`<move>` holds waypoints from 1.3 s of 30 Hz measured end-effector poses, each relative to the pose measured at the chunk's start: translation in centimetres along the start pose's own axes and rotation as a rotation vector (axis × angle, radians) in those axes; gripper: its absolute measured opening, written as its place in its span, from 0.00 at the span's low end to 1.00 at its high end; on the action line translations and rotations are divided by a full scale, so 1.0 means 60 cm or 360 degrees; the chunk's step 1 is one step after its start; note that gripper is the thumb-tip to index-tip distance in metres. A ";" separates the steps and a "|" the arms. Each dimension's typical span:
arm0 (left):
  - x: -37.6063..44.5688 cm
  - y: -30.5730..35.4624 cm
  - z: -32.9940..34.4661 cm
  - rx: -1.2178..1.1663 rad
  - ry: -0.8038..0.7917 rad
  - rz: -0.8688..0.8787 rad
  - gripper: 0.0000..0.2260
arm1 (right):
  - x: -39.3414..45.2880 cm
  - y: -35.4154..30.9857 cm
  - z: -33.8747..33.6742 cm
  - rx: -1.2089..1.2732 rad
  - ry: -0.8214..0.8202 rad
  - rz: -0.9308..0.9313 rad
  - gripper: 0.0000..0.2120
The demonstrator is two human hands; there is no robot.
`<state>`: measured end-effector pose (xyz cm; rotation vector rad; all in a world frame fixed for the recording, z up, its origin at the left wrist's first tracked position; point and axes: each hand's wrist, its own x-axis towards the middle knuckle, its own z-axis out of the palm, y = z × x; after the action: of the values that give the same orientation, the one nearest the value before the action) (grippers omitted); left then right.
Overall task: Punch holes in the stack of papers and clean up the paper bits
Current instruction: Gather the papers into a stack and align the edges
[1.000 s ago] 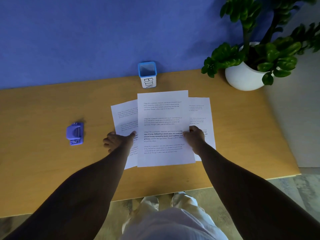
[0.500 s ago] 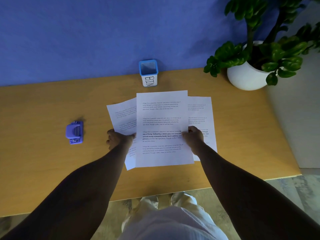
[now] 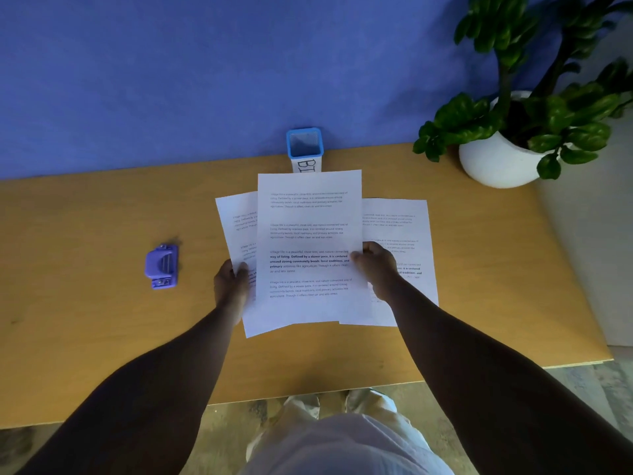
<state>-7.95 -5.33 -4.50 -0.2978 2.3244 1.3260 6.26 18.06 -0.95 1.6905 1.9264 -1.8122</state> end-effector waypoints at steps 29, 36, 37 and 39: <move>-0.029 0.090 0.004 -0.0416 -0.0806 -0.0242 0.18 | -0.025 -0.021 0.023 -0.0126 -0.0152 -0.0273 0.20; -0.030 0.075 0.021 -0.0379 -0.0773 -0.0214 0.13 | -0.007 0.014 -0.009 -0.0176 0.0211 -0.0017 0.19; -0.029 0.073 0.023 -0.0358 -0.0778 -0.0208 0.13 | -0.004 0.022 -0.018 -0.0234 0.0279 0.0013 0.19; -0.027 0.070 0.025 -0.0323 -0.0799 -0.0195 0.13 | 0.003 0.038 -0.039 -0.0387 0.0443 0.0087 0.20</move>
<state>-7.80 -1.93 -1.21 -0.1441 1.7371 1.3885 9.15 19.26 -1.89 1.9689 2.0720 -1.3173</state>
